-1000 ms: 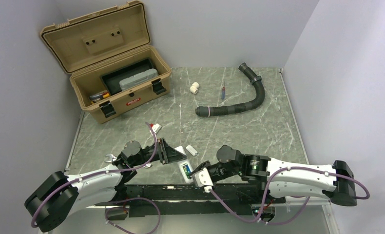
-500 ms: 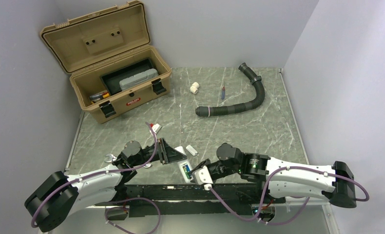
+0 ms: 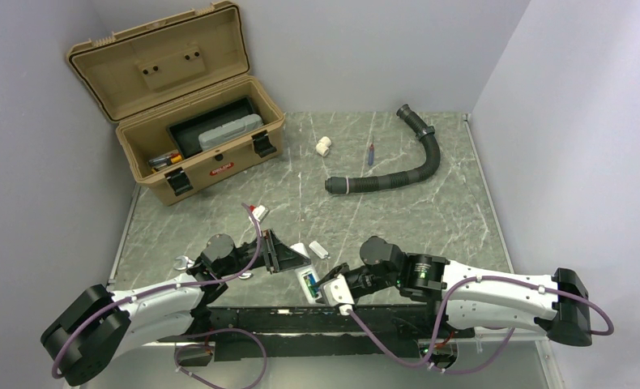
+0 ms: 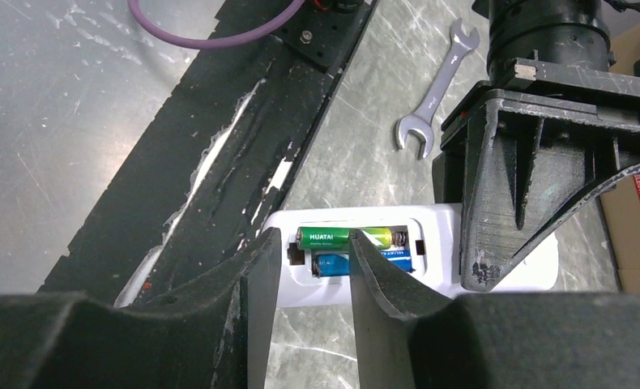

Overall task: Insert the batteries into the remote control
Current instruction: Load the battery into the remote control.

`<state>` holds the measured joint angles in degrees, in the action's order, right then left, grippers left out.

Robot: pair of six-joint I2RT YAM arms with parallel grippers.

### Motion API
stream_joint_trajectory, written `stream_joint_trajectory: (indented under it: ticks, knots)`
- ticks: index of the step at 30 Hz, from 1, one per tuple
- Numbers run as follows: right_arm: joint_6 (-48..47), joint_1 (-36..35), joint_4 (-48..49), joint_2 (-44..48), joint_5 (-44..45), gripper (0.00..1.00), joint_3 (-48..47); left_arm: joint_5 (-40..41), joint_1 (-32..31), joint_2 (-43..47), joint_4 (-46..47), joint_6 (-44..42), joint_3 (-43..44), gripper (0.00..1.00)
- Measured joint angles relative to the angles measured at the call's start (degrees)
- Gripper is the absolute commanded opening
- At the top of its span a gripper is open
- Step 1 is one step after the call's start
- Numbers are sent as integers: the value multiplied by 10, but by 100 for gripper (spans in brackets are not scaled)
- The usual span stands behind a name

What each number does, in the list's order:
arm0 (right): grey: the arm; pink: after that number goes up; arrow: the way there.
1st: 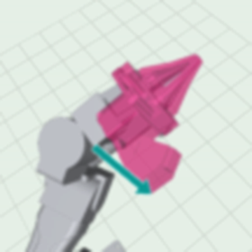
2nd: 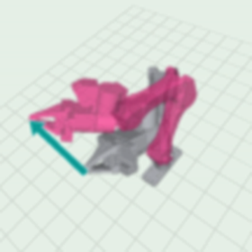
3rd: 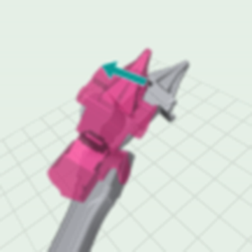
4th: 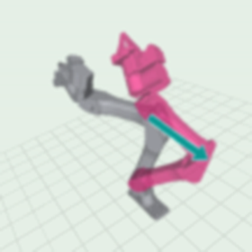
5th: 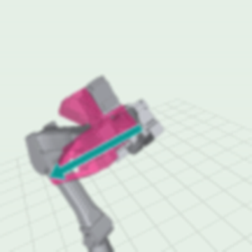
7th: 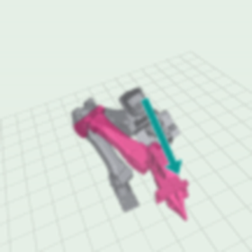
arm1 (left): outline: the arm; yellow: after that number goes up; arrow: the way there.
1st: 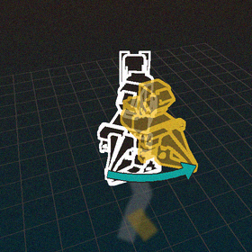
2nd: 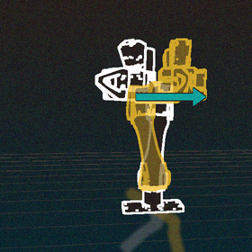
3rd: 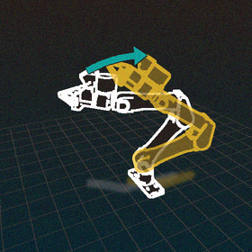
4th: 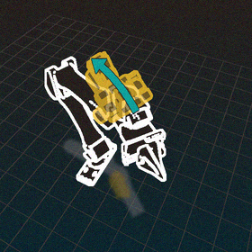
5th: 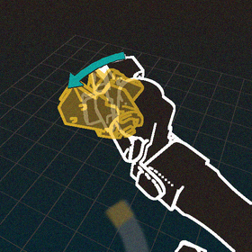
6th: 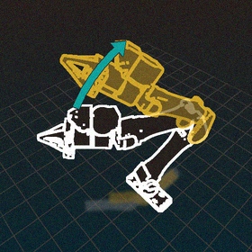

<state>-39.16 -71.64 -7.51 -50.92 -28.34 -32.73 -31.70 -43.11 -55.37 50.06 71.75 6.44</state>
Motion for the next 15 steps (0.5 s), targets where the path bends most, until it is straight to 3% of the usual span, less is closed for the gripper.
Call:
stream_joint_trajectory:
  ticks: [15]
  knots:
    - [-3,0,1,-6,-8,39,-3,0,0,0,2,0,0,0]
